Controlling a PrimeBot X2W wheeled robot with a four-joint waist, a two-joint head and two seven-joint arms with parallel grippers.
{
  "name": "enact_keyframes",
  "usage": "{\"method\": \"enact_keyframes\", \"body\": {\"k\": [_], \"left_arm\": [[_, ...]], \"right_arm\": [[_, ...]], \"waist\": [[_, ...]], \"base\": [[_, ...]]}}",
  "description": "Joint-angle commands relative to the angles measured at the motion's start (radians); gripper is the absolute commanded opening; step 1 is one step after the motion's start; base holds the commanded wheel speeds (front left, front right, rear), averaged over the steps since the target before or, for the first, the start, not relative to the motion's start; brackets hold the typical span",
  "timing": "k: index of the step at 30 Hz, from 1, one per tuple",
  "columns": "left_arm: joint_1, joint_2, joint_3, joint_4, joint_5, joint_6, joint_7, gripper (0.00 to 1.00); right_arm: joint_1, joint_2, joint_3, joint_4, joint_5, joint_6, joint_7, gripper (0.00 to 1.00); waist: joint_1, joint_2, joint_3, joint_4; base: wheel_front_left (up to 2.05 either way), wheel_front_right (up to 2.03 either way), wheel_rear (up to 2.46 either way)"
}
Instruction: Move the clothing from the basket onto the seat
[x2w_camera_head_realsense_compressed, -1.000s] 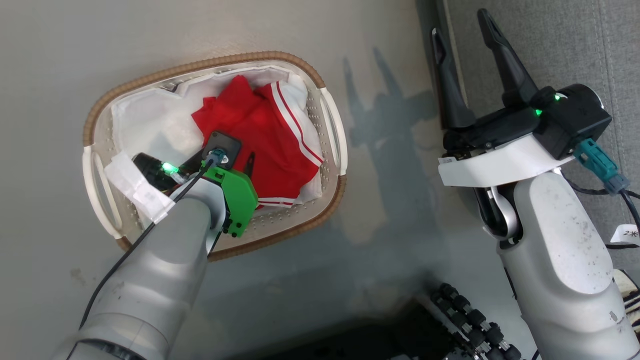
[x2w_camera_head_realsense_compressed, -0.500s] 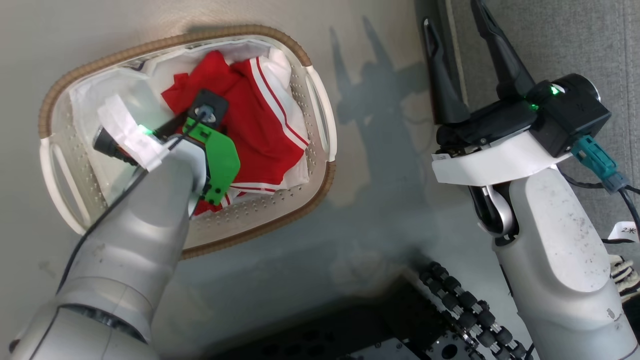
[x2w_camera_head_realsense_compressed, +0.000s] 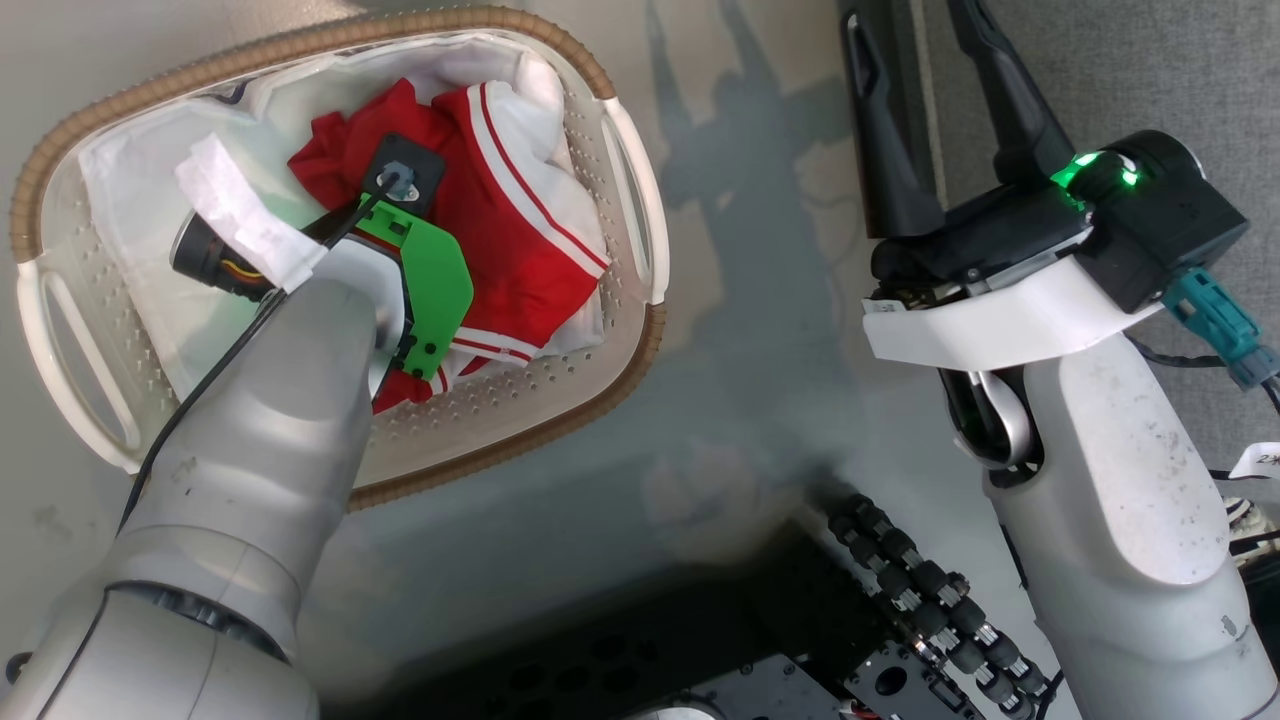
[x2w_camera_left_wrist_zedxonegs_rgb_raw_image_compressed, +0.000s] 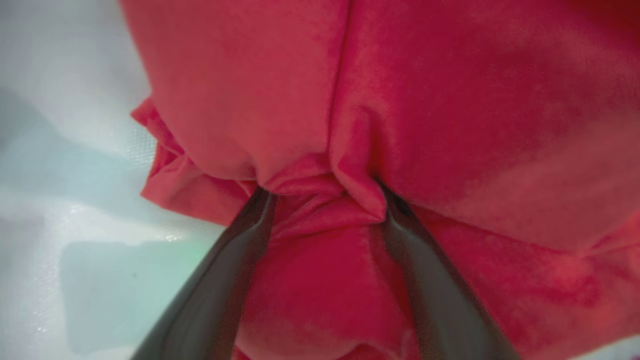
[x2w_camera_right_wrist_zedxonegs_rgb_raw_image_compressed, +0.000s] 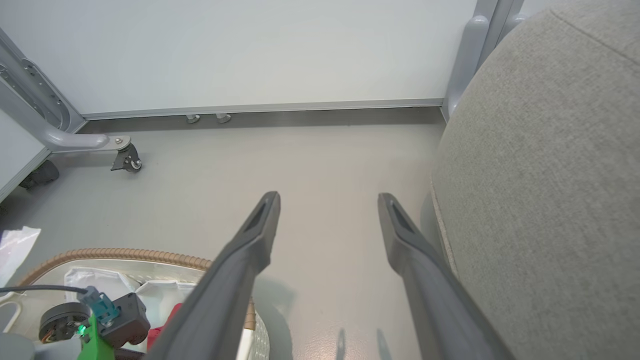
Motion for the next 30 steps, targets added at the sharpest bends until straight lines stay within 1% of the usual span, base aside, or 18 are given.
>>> {"method": "enact_keyframes", "body": {"k": [1, 10, 11, 12, 21, 30], "left_arm": [[-0.016, -0.006, -0.010, 0.003, -0.001, -0.005, 0.000, 1.00], [-0.030, -0.011, -0.043, 0.004, -0.005, -0.009, -0.032, 1.00], [-0.029, -0.011, -0.048, 0.005, -0.003, -0.009, -0.036, 0.65], [-0.025, -0.011, -0.051, 0.005, -0.005, -0.009, -0.040, 0.00], [0.001, 0.009, -0.050, 0.005, -0.033, -0.007, -0.084, 0.00], [0.096, -0.011, -0.060, -0.005, -0.082, -0.008, -0.154, 0.00]], "right_arm": [[-0.013, -0.002, -0.006, -0.010, 0.003, -0.001, -0.005, 1.00], [0.004, -0.002, -0.022, -0.042, -0.001, -0.001, -0.005, 1.00], [0.004, -0.002, -0.023, -0.043, -0.001, -0.001, -0.005, 1.00], [0.005, -0.002, -0.023, -0.043, 0.000, -0.001, -0.005, 1.00], [-0.029, -0.002, -0.016, -0.011, 0.024, -0.001, -0.005, 1.00], [-0.006, -0.002, -0.018, 0.057, -0.004, -0.001, -0.005, 1.00]], "waist": [[-0.0001, 0.0000, 0.008, 0.004], [-0.0001, 0.0000, 0.024, 0.016], [-0.0001, 0.0000, 0.025, 0.017], [-0.0001, 0.0000, 0.026, 0.018], [-0.0001, 0.0000, 0.001, 0.002], [-0.0001, 0.0000, -0.143, 0.045]], "base": [[0.00, 0.00, 0.00], [0.00, 0.00, 0.00], [0.00, 0.00, 0.00], [0.00, 0.00, 0.00], [0.00, 0.00, 0.00], [0.00, 0.00, 0.00]]}}
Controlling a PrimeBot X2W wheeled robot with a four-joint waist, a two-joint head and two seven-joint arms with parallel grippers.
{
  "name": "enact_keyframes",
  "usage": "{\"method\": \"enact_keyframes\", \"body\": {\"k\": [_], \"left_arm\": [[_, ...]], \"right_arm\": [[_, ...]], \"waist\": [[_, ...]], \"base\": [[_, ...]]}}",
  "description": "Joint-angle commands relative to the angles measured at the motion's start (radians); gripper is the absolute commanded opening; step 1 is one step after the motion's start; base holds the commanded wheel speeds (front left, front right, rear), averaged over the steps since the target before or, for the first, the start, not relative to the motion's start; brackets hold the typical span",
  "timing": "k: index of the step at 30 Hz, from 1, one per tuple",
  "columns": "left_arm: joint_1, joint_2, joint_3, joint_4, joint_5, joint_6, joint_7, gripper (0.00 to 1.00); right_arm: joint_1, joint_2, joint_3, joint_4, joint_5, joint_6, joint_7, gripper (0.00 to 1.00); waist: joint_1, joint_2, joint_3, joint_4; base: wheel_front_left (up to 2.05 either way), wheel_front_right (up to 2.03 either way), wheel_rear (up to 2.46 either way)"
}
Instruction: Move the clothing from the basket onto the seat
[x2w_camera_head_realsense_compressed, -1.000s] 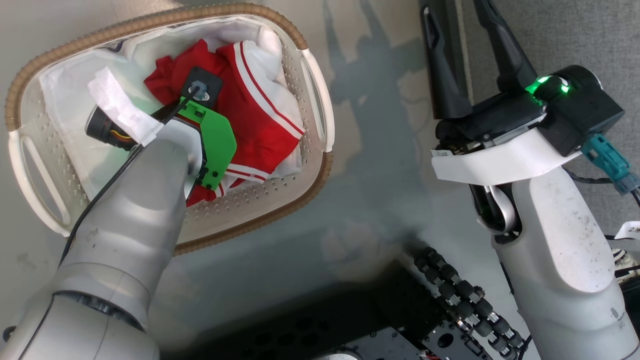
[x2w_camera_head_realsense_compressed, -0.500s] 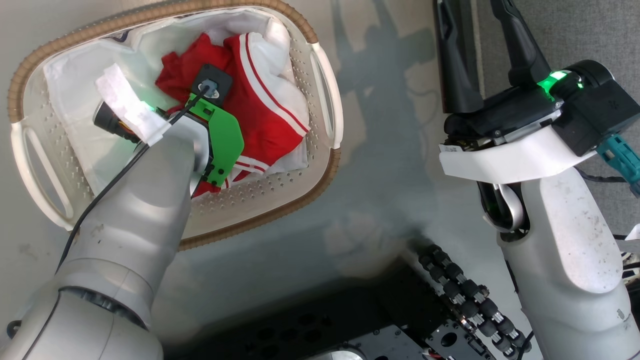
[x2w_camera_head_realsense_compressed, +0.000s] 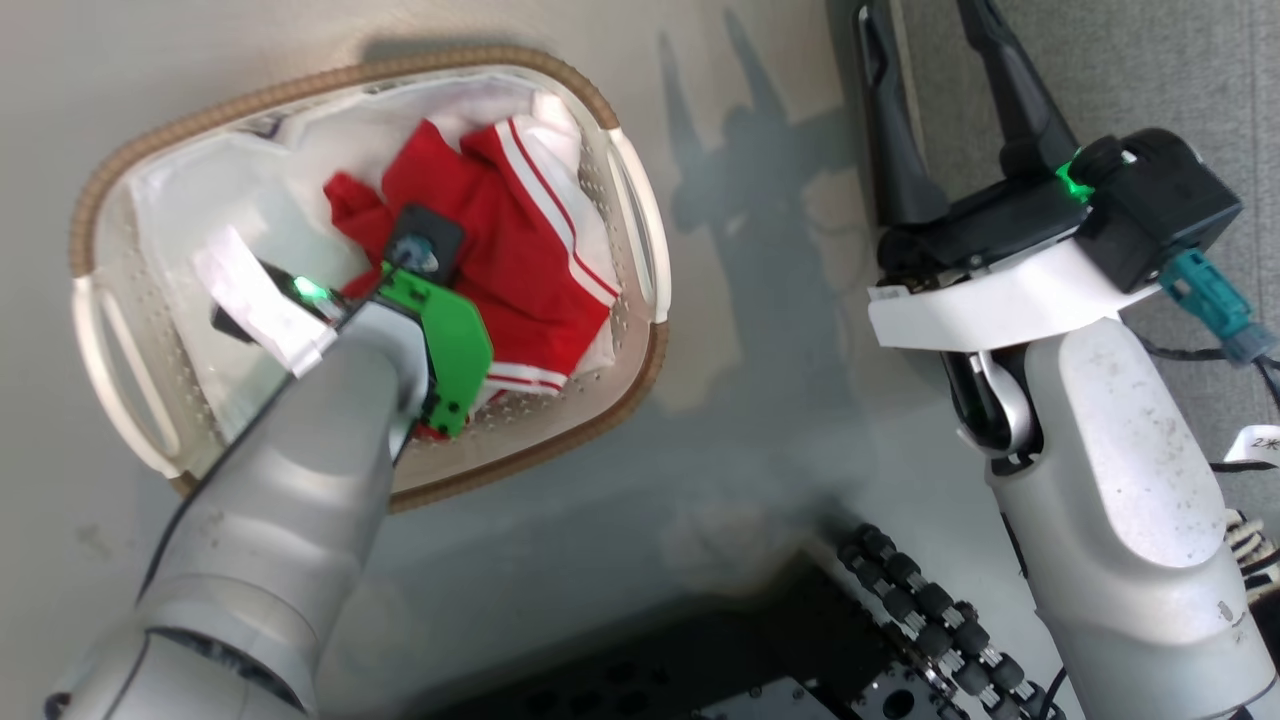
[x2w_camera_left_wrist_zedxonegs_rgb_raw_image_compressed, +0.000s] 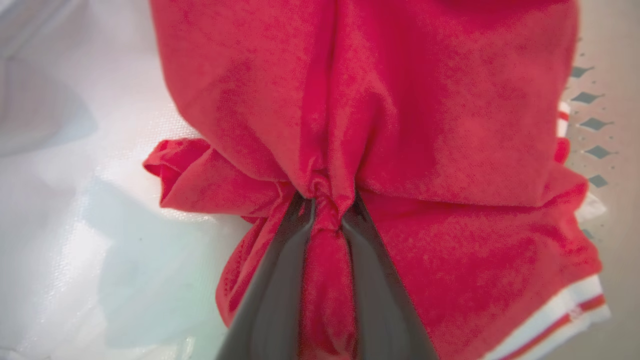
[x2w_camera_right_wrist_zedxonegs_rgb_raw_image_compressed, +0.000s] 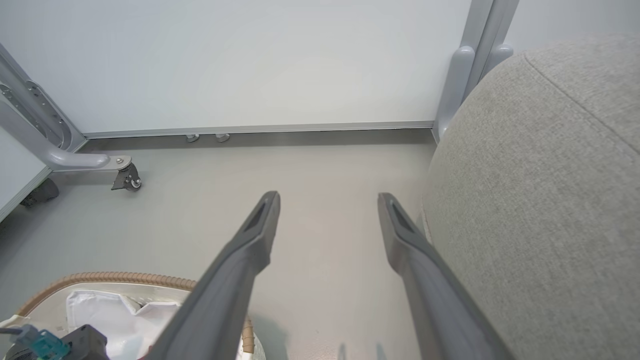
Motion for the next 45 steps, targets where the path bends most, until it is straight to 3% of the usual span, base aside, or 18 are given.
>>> {"method": "enact_keyframes", "body": {"k": [1, 20, 33, 45], "left_arm": [[0.029, -0.004, -0.012, -0.008, -0.013, -0.002, -0.012, 0.00], [0.288, -0.002, -0.019, -0.172, -0.204, -0.003, -0.229, 0.00], [0.504, 0.062, 0.194, -0.584, -0.123, 0.042, -0.230, 0.00], [0.618, 0.043, 0.312, -0.824, -0.054, 0.023, -0.229, 0.00]], "right_arm": [[0.015, -0.003, 0.001, 0.011, -0.011, -0.001, -0.005, 1.00], [0.206, -0.019, -0.013, 0.132, -0.054, -0.001, -0.005, 1.00], [0.328, -0.017, 0.005, 0.175, -0.054, -0.001, -0.005, 1.00], [0.419, -0.013, 0.035, 0.192, -0.050, -0.001, -0.005, 1.00]], "waist": [[-0.0001, 0.0000, -0.086, 0.037], [-0.0001, 0.0000, -0.475, 0.173], [-0.0001, 0.0000, -0.671, 0.222], [-0.0001, 0.0000, -0.806, 0.229]], "base": [[0.00, 0.00, 0.00], [0.00, 0.00, 0.00], [0.00, 0.00, 0.00], [0.00, 0.00, 0.00]]}}
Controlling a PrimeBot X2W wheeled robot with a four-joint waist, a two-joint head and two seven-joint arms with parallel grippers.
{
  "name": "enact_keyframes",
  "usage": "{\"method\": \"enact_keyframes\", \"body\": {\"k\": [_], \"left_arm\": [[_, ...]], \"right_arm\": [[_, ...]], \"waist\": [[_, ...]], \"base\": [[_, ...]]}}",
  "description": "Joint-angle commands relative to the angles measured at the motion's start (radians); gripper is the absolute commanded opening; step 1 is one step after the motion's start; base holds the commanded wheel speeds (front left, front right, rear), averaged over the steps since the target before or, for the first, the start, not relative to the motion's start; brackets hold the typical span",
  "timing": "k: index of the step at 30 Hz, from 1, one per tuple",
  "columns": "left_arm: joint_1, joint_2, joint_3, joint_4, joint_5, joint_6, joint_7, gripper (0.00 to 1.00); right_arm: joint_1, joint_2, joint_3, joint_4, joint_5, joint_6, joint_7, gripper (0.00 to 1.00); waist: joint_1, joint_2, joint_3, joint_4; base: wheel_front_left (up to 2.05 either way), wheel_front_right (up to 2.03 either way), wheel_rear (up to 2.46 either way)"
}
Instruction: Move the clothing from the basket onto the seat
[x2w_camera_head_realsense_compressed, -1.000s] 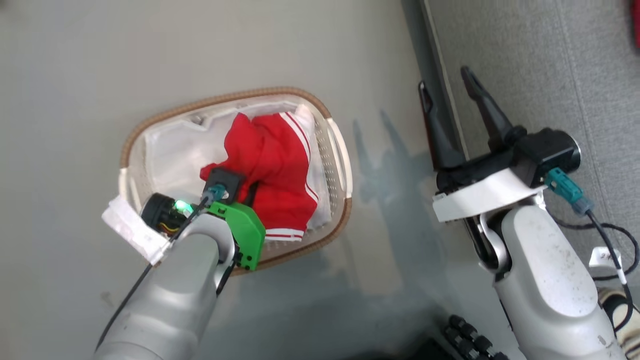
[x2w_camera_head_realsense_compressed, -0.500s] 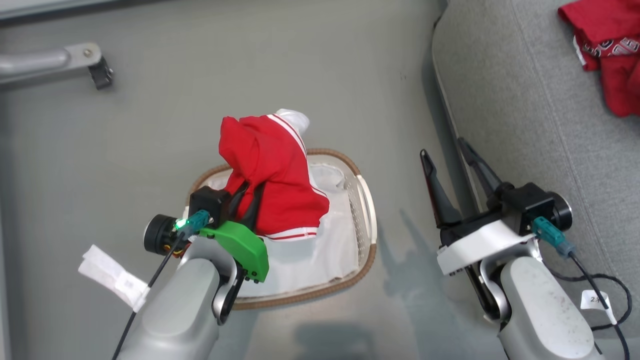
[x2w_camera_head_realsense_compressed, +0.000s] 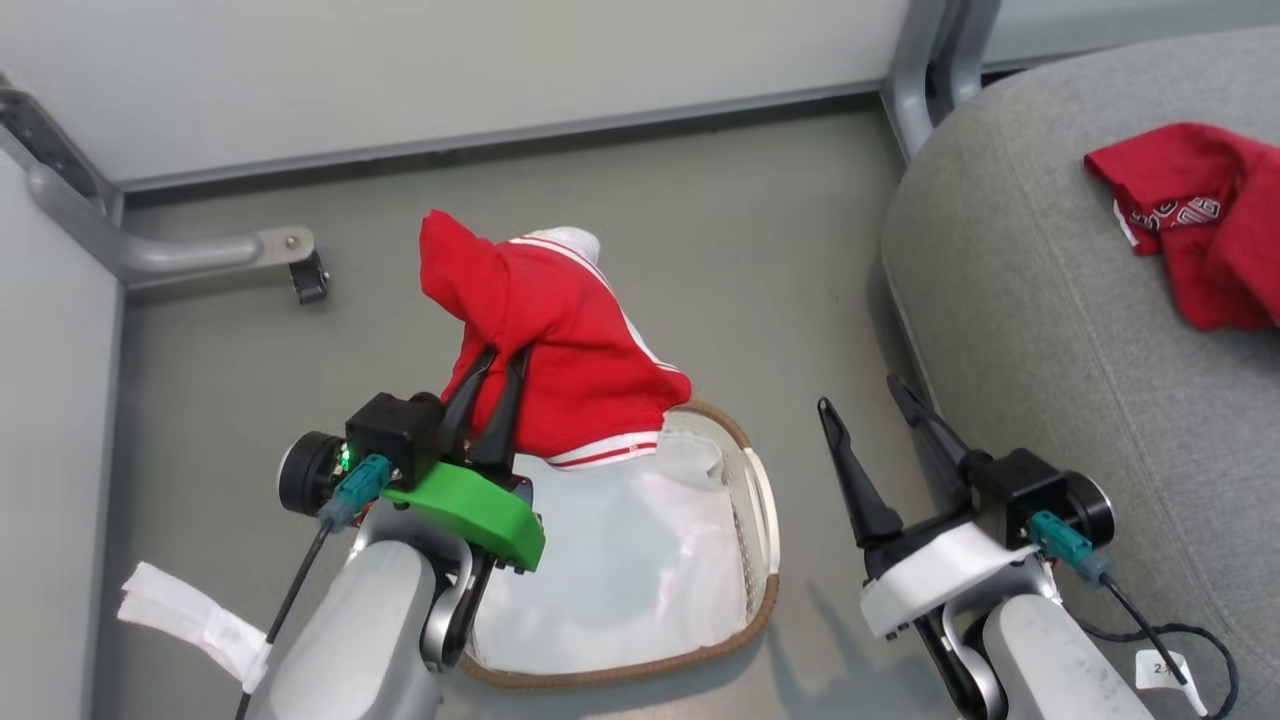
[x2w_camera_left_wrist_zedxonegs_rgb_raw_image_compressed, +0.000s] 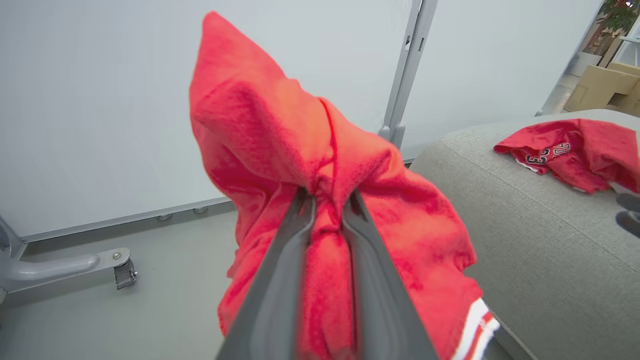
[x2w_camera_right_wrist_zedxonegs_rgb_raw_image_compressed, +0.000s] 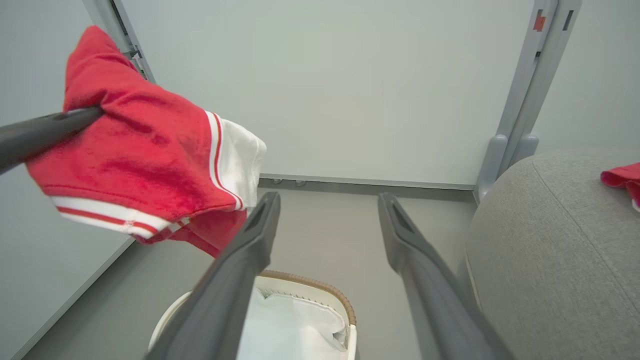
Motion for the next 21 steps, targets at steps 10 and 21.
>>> {"method": "enact_keyframes", "body": {"k": [10, 21], "left_arm": [[0.065, -0.023, 0.035, -0.139, 0.026, -0.014, -0.001, 0.00], [0.086, -0.037, 0.032, -0.155, 0.039, -0.020, -0.001, 0.00]], "right_arm": [[0.068, -0.001, 0.015, 0.007, 0.003, -0.001, -0.005, 1.00], [-0.082, -0.079, 0.236, -0.097, 0.059, -0.001, -0.005, 1.00]], "waist": [[0.0001, 0.0000, -0.098, 0.018], [0.0001, 0.0000, -0.075, 0.033]], "base": [[0.00, 0.00, 0.00], [0.00, 0.00, 0.00]]}}
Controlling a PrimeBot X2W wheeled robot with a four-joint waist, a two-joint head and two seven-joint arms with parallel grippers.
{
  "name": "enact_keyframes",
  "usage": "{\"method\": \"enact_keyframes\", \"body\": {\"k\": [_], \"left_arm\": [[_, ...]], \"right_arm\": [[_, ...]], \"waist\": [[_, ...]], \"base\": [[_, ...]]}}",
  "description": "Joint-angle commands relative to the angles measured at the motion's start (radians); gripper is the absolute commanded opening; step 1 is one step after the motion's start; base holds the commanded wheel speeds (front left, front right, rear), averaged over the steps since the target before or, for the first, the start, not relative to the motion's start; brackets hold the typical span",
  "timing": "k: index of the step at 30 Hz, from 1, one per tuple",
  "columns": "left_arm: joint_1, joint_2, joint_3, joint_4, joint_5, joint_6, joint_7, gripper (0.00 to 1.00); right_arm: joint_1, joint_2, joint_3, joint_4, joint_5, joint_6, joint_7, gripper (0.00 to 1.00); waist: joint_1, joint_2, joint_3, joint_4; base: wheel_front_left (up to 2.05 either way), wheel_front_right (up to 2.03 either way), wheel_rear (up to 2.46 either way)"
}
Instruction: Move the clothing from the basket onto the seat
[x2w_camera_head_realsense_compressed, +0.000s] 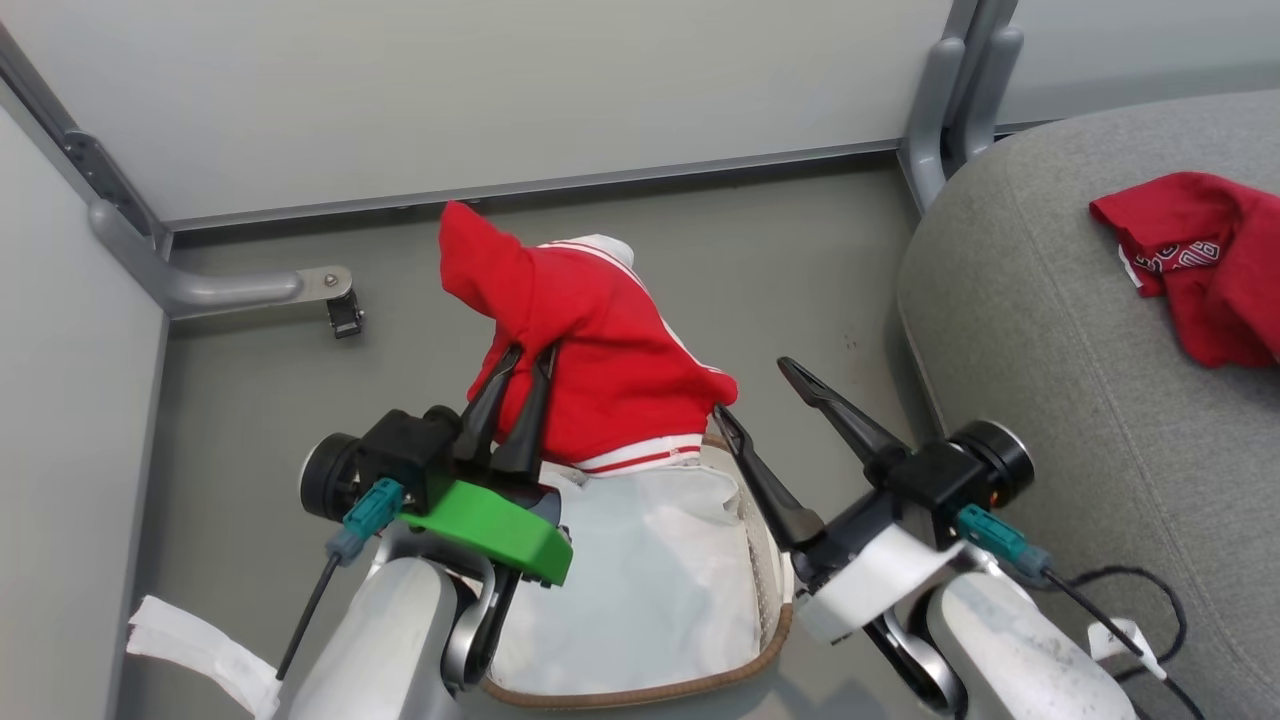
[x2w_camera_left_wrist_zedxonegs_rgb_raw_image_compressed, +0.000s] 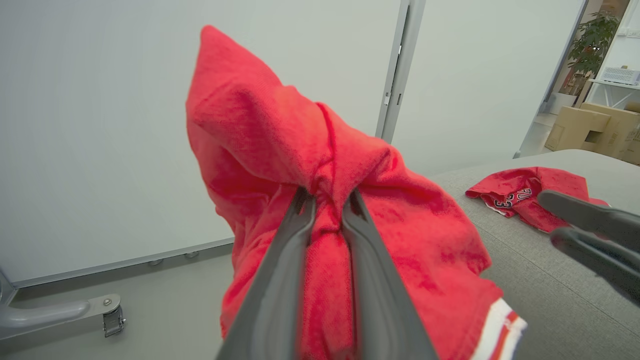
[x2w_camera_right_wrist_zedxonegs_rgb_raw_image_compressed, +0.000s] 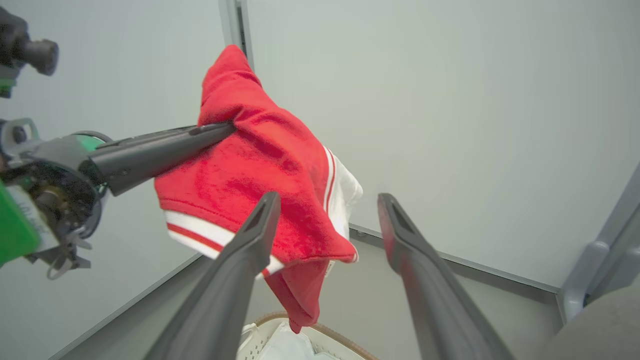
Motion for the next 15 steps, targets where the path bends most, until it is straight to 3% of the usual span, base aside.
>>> {"method": "enact_keyframes", "body": {"k": [1, 10, 15], "left_arm": [[0.014, -0.005, -0.002, 0.002, 0.006, -0.005, -0.001, 0.00], [-0.009, -0.015, -0.071, 0.022, -0.018, -0.011, -0.001, 0.00], [-0.018, -0.019, -0.121, 0.028, -0.046, -0.012, -0.001, 0.00]], "right_arm": [[-0.044, -0.022, 0.035, 0.003, 0.013, -0.001, -0.005, 1.00], [-0.325, -0.150, 0.385, 0.181, 0.170, -0.001, -0.003, 1.00], [-0.453, -0.173, 0.555, 0.281, 0.259, -0.001, 0.011, 1.00]], "waist": [[0.0001, 0.0000, 0.006, 0.006], [0.0001, 0.0000, 0.015, 0.042], [0.0001, 0.0000, 0.018, 0.056]], "base": [[0.00, 0.00, 0.00], [0.00, 0.00, 0.00], [0.00, 0.00, 0.00]]}}
